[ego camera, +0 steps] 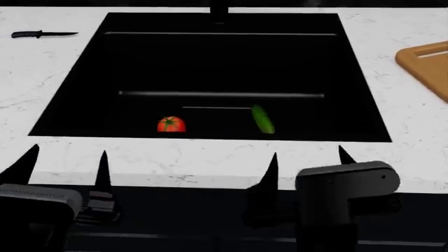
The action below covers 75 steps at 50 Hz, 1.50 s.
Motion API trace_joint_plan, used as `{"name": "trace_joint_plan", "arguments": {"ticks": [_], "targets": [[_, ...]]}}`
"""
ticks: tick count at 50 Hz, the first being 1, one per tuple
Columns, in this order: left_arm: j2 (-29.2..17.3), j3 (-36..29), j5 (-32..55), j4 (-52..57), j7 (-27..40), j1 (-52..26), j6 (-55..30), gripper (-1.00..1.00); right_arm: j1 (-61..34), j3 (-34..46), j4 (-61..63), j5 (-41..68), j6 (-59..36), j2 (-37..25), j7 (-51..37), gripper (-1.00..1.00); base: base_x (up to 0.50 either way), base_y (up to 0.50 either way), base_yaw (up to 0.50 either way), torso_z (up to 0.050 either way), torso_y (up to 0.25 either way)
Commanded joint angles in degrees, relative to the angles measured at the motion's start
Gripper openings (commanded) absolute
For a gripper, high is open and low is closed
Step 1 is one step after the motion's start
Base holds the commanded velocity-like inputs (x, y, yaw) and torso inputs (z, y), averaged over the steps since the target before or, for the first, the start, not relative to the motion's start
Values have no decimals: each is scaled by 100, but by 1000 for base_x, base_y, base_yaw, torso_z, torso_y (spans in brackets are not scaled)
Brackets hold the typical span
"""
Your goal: Pick the vegetables from the sink and place them on the cutting board.
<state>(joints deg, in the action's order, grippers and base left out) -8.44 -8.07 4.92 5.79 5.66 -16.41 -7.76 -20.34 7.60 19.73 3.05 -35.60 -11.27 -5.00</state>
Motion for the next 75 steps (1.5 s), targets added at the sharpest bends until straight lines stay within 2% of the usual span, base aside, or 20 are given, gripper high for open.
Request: {"name": "trace_joint_plan", "arguments": {"ticks": [1,4,10,13,20,26,34,43,61,68,75], "targets": [[-10,-160,-244,-844,129,-1396,-545,100,-1889,177,-1160,26,-939,-71,240,100,0,0,0,50,0],[130,-8,-100,-1367,234,-1777,-720,100,-2347,155,-1886,84,-868,-3,314,100,0,0,0,50,0],[112,0,-139,-2231,292,-2275,-749,100,-3055,241,-3550,-62,-577,43,244,100,0,0,0,50,0],[123,-27,-185,-2368,366,-2395,-826,100,-3398,345,-3996,-198,-607,28,167,100,0,0,0,50,0],[129,63,-111,-2617,466,-2461,-756,100,-3225,428,-3762,-122,-384,-22,344,100,37,0,0,50,0],[108,30,-82,-2348,482,-2419,-909,100,-2955,181,-3110,24,-726,-129,301,100,500,0,0,11,0],[98,-56,-269,-2445,748,-2500,-939,100,-2830,102,-3032,115,-585,-174,339,100,500,0,0,0,0],[97,50,28,-2418,599,-2572,-1236,100,-2827,109,-3008,214,-653,-191,441,100,500,0,0,0,0],[71,-16,94,-2480,628,-2651,-1227,100,-2839,136,-2990,264,-829,-288,477,100,500,0,0,0,1],[0,-110,73,-2446,577,-2750,-1335,100,-2898,365,-2442,302,-1576,-530,738,100,500,0,0,0,0],[-41,-147,131,-2247,541,-2772,-1596,100,-2921,438,-2270,363,-1787,-632,878,100,500,0,0,0,1]]}}
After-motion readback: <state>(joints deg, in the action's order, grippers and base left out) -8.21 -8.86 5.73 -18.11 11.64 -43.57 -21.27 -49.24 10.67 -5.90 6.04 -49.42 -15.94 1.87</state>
